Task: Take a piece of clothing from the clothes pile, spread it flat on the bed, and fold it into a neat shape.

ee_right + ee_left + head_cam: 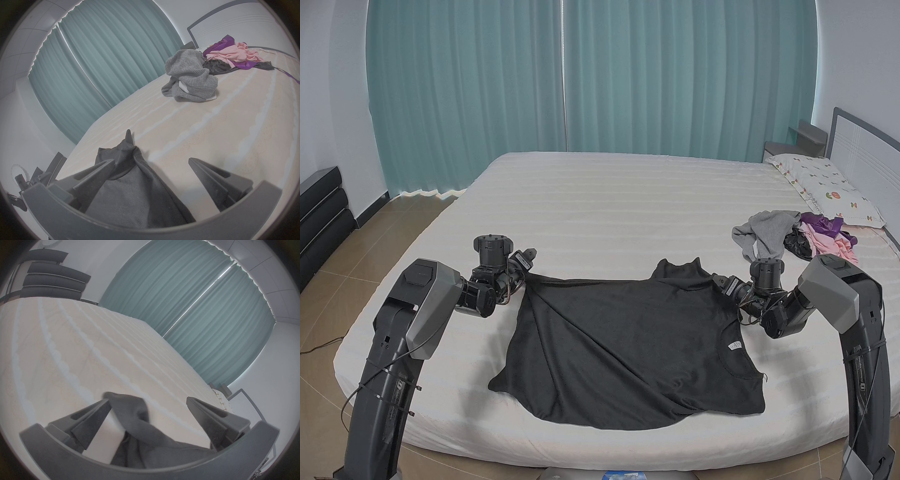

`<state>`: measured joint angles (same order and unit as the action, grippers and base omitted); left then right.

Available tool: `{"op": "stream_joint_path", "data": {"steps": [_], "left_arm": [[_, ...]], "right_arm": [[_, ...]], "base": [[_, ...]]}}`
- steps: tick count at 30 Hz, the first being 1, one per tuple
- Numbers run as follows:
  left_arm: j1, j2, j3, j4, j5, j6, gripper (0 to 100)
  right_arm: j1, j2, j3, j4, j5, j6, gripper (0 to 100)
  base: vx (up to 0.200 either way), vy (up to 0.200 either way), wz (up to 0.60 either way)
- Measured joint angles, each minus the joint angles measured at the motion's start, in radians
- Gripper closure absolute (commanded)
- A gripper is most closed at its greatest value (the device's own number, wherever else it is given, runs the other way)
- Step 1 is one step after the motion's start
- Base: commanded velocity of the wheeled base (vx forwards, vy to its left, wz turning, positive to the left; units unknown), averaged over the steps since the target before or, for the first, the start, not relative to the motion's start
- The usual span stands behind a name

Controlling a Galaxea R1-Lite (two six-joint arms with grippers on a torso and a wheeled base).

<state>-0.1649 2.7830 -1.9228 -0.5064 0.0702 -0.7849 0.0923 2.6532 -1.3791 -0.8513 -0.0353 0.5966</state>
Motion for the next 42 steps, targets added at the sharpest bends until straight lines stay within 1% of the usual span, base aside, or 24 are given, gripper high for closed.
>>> {"op": "stream_joint_path", "data": {"steps": [4,12,20,21,27,30,36,42], "left_arm": [[0.012,-0.023,0.074,-0.002,-0.004,-0.002,0],[0.038,-0.141,0.348,-0.013,-0.052,-0.022,0],[0.046,-0.278,0.629,-0.048,-0.101,-0.121,0],[0.045,-0.292,0.665,-0.066,-0.106,-0.129,0],[0.040,-0.360,0.865,-0.220,-0.127,-0.157,0],[0.034,-0.394,0.933,-0.276,-0.134,-0.163,0],[0.021,-0.434,0.983,-0.283,-0.138,-0.167,0],[0.011,-0.447,1.011,-0.283,-0.137,-0.165,0]], "right_arm": [[-0.002,-0.001,0.000,0.001,0.008,0.001,0],[-0.009,0.002,-0.024,0.031,0.053,0.002,0],[-0.009,0.033,-0.139,0.139,0.065,0.003,0],[-0.008,0.039,-0.154,0.149,0.065,0.002,100],[-0.004,0.075,-0.220,0.200,0.064,-0.006,100],[-0.004,0.098,-0.253,0.231,0.061,-0.013,100],[-0.011,0.124,-0.321,0.234,0.039,-0.013,100],[-0.029,0.139,-0.419,0.204,-0.023,-0.001,100]], "base": [[0.000,0.000,0.00],[0.000,0.000,0.00],[0.000,0.000,0.00],[0.000,0.000,0.00],[0.000,0.000,0.00],[0.000,0.000,0.00],[0.000,0.000,0.00],[0.000,0.000,0.00]]}}
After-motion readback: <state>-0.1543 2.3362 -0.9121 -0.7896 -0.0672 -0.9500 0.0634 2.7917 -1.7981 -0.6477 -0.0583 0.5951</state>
